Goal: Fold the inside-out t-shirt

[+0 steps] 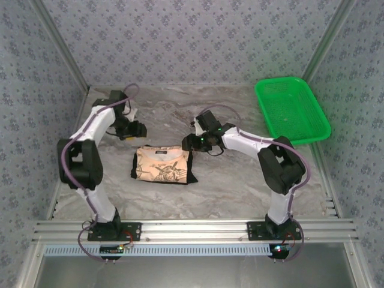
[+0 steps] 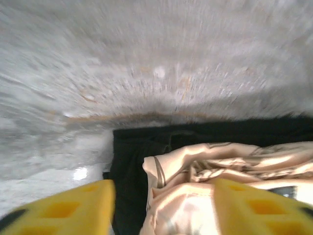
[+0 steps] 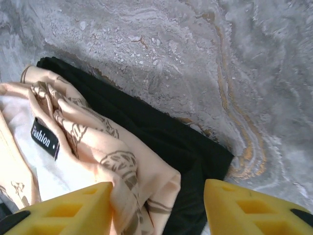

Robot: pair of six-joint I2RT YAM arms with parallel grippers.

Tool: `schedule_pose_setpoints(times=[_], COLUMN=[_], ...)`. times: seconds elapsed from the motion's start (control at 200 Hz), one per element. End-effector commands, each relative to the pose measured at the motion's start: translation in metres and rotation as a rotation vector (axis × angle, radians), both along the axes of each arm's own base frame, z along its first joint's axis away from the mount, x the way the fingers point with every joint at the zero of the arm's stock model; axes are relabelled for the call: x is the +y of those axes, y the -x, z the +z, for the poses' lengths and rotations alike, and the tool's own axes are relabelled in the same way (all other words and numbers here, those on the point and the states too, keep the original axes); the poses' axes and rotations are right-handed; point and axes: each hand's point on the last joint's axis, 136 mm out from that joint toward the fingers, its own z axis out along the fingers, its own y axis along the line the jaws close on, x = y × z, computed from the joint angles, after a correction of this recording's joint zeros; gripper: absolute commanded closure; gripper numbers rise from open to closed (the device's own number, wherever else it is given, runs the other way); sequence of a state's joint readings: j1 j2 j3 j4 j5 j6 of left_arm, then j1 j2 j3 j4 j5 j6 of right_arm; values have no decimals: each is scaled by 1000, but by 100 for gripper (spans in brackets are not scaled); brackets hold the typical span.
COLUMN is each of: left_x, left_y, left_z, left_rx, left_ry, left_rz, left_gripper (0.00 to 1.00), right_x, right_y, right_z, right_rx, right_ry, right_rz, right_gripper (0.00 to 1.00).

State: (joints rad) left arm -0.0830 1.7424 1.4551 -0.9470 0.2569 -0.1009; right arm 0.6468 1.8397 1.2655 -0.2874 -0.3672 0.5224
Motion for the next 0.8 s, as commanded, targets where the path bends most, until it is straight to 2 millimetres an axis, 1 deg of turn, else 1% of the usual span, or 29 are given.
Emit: schedule_pose_setpoints(times=[0.0, 0.06, 0.085, 0.11, 0.13, 0.14, 0.15, 0.18, 0.215, 0.265, 0.285, 0.32, 0.325, 0.38, 0.42, 0.455, 0.5, 0.55, 0.615, 0.7, 0.74, 0.745, 0.755, 0.795], left_x=[11, 0, -7, -16, -22, -25, -27, -34, -41, -49, -50, -51, -51, -52, -54, -55, -58, -60, -54, -48, -46, -46, -45, -43], left_y=[8, 25, 33, 40, 44, 47, 49, 56, 63, 70, 71, 78, 76, 77, 77, 78, 77, 77, 77, 81, 83, 84, 85, 88], left_z=[48, 52, 53, 55, 52, 55, 52, 51, 49, 44, 43, 32, 32, 17, 5, -6, -16, -28, -48, -79, -92, -93, -96, -103], left_rx=[-136, -127, -124, -125, -116, -125, -115, -115, -118, -119, -129, -110, -120, -108, -89, -65, -56, -60, -58, -2, 25, 29, 35, 55], left_ry=[16, 101, 148, 199, 230, 250, 262, 295, 318, 331, 328, 312, 312, 301, 300, 294, 293, 276, 205, 139, 121, 120, 114, 96], left_rz=[140, 167, 174, 177, 181, 181, 185, 190, 190, 179, 178, 179, 177, 182, 181, 187, 183, 166, 156, 141, 134, 133, 132, 135], left_gripper=[0, 0, 1, 4, 6, 7, 7, 11, 12, 12, 12, 12, 12, 12, 13, 14, 14, 14, 12, 11, 11, 11, 11, 11], right_x=[0, 4, 6, 11, 15, 17, 20, 27, 38, 56, 61, 69, 70, 76, 79, 81, 82, 82, 80, 70, 67, 63, 58, 49], right_y=[17, 29, 34, 39, 43, 45, 47, 54, 62, 76, 80, 83, 83, 80, 77, 72, 67, 64, 65, 65, 62, 66, 68, 69], right_z=[37, 52, 58, 64, 70, 72, 74, 81, 88, 94, 94, 90, 90, 75, 64, 48, 31, 11, -14, -41, -47, -53, -59, -69], right_rx=[-117, -164, -183, -199, -207, -210, -212, -210, -195, -140, -119, -93, -92, -71, -60, -46, -29, -11, 24, 33, 29, 44, 58, 78], right_ry=[-2, -4, -11, -27, -47, -59, -70, -112, -177, -275, -297, -312, -312, -304, -302, -292, -274, -253, -215, -167, -150, -139, -127, -112], right_rz=[116, 181, 205, 229, 249, 256, 264, 286, 321, 390, 407, 425, 425, 421, 412, 400, 391, 389, 384, 369, 358, 355, 347, 327], right_gripper=[44, 43, 44, 44, 44, 44, 44, 44, 44, 44, 44, 44, 44, 45, 48, 52, 54, 54, 55, 55, 55, 55, 55, 55])
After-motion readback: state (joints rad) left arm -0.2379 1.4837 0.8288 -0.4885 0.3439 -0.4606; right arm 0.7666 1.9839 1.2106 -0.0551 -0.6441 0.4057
